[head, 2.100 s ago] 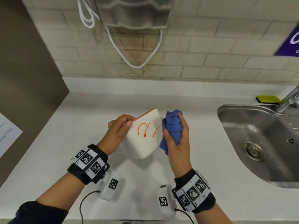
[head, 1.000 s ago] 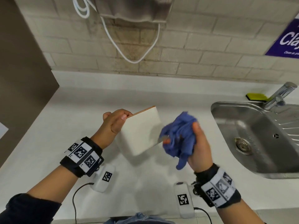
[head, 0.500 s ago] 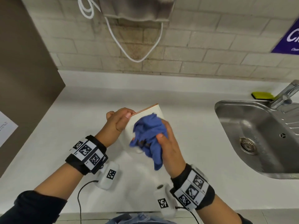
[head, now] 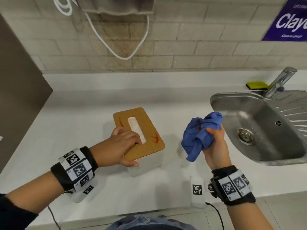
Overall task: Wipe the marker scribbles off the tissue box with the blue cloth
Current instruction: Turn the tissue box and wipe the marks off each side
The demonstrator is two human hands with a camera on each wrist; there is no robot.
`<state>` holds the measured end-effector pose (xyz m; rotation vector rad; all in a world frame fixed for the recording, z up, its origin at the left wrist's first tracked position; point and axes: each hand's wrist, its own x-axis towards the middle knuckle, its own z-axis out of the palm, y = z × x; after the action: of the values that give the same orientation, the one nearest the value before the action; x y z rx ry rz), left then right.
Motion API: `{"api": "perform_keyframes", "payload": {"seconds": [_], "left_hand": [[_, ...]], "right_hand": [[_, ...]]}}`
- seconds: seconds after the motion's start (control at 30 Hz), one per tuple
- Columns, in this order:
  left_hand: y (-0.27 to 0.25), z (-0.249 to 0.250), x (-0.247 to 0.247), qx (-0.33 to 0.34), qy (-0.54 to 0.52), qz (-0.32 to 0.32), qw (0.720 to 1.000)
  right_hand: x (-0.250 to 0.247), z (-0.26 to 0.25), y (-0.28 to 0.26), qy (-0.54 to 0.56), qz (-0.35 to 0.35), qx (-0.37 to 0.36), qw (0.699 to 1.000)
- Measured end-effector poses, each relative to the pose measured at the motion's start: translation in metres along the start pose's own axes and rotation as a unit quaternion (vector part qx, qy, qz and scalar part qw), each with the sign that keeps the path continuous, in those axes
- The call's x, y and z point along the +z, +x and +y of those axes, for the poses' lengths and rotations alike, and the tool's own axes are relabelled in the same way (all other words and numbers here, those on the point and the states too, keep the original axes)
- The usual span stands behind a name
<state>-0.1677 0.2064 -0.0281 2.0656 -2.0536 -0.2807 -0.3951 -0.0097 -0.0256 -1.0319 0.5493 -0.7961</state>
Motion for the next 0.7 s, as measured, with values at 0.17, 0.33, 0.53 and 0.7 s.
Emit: {"api": "perform_keyframes", "payload": {"seconds": [0.17,0.33,0.53,0.7], "left_hand": [[-0.018,-0.024,-0.002,-0.006,0.036,-0.059,0.998],[-0.055,-0.062,-0.018,-0.064,0.073,-0.066,0.993],[-0.064,-0.029,-0.006,-0.226,0.076,-0.009,0.971],[-0.056,-0.006,0.03,-0.31,0.037,0.154,0.938]], "right_hand": [[0.004,0.009,-0.004,-0.096,-0.066,-0.024,0.993],[0.017,0.017,0.001,-0.087,-0.006,0.065,0.994],[0.036,0.028,0.004,-0.192,-0.056,0.14,0.97],[0.043,0.026,-0.001,-0.214,-0.233,0.177,0.932]]}}
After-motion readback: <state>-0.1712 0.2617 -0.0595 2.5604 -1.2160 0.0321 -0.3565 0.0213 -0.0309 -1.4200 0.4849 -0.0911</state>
